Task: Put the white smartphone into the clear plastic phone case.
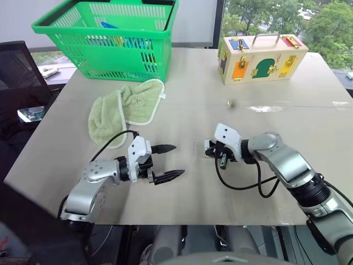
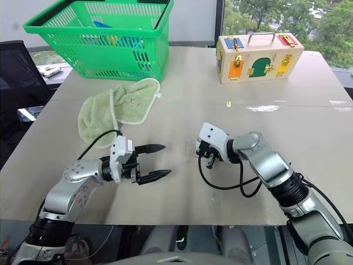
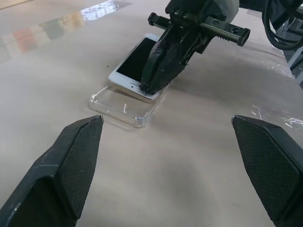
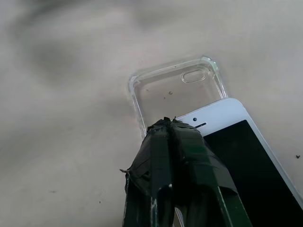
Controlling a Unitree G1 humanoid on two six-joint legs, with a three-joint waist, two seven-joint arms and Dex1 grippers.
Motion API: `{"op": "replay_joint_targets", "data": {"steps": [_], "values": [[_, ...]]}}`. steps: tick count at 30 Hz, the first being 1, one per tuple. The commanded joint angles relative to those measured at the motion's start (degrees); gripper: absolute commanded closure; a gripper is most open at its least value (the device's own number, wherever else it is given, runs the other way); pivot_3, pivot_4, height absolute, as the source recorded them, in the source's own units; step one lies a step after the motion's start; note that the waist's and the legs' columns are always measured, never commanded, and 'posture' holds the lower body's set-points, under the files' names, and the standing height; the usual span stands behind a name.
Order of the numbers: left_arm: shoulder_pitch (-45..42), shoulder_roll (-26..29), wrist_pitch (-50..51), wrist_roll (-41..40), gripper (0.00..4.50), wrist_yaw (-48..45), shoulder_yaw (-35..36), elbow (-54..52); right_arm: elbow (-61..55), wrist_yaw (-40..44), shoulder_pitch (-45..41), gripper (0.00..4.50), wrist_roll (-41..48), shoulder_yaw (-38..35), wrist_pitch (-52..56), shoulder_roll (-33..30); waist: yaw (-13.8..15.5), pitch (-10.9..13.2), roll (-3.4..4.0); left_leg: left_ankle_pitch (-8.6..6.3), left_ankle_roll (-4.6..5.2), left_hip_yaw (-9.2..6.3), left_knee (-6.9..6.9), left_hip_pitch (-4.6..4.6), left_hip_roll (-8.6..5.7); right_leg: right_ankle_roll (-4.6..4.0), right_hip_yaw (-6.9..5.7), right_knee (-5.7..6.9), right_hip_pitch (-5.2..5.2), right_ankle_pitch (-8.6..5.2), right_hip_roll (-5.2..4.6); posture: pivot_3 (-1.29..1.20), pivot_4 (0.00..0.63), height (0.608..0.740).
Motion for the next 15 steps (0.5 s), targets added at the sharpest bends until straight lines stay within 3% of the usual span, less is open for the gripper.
{"op": "replay_joint_targets", "data": {"steps": [1,4,7,12,15], "values": [[-0.6,0.0,0.3,-0.7,0.0,0.3,0.3,-2.1,-4.1,-0.3,0.7,4.47,5.6,-5.8,4.0,1.4,0.1,0.0,0.05,0.0,0.0,0.0,0.0,-0.02,0.0,0.0,0.0,0.0,-0.01,0.0,0.0,0.0,0.15,0.74],[-0.6,-0.1,0.6,-0.7,0.0,0.5,0.2,-2.3,-7.8,-2.3,-1.6,4.47,11.4,-12.7,10.4,4.1,0.0,0.1,0.1,0.01,0.01,0.01,-0.01,-0.16,0.0,-0.01,0.01,0.0,-0.08,0.01,0.03,0.0,0.15,0.74],[-0.7,-0.2,1.4,-0.9,0.0,1.0,0.2,-3.2,-8.1,-5.0,-5.2,4.47,11.7,-14.6,12.3,3.7,-0.1,0.1,0.16,0.13,0.21,0.03,-0.03,-0.19,0.0,-0.02,0.02,0.0,-0.13,0.02,0.1,0.0,0.15,0.74],[0.2,-0.1,2.0,-1.1,0.0,1.6,0.2,-4.8,-1.5,-7.6,-10.1,4.47,4.5,-8.0,7.4,-1.1,0.0,0.2,0.19,0.0,0.0,0.05,-0.05,-0.21,-0.01,-0.02,0.02,-0.02,-0.21,0.01,0.03,0.0,0.15,0.74],[-0.1,-0.2,2.1,-1.2,0.0,1.6,0.0,-4.9,6.4,-3.0,-12.7,4.47,0.5,-1.8,0.5,-5.4,0.0,0.2,0.2,0.01,0.02,0.13,-0.06,-0.23,-0.05,-0.02,0.06,-0.02,-0.27,0.01,0.08,0.0,0.15,0.74]]}}
